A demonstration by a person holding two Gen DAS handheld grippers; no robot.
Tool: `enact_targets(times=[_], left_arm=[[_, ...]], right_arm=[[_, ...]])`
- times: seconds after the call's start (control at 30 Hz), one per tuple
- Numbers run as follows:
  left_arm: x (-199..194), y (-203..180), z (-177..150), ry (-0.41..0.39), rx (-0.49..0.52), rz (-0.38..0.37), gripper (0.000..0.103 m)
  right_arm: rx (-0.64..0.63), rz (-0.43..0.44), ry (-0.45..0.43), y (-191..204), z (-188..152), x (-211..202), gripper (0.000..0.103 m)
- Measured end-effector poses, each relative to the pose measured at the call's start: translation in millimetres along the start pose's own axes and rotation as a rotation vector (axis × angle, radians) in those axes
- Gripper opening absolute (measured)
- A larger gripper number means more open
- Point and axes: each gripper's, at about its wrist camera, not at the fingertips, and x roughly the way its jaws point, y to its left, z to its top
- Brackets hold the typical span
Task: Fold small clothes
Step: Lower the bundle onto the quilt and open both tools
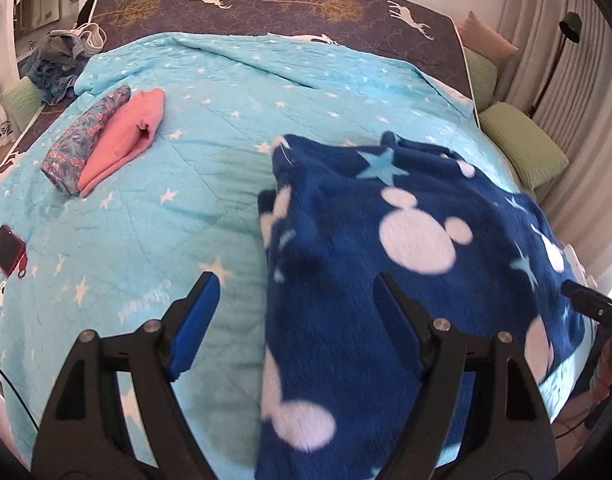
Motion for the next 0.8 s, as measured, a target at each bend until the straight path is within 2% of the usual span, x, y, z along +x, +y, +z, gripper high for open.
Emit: enact_targets(times=[0.2,0.3,0.63,0.8], left_arm=[[1.5,3.4,-21.9,0.037,0.005,0.052,0.079],[2.2,7.4,-30.0,0.054,-0.012,0.036,0.079],[-7.3,19.6,-40.7,0.048,-0.033,0.017,0.082],[-9.8,34.7,-55.9,0.073,-0.053,-0.070,0.083]], right_arm=[[0.031,0.061,0.094,2.0,-19.0,23.6,0.064],[0.045,0.002,0.179,-3.8,-30.8,47.8,0.068],[0.088,-0.001,0.121,5.6,-22.3,33.4,0.068],[0.083,0.166,0.083,25.1,-21.2,20.8,0.068]])
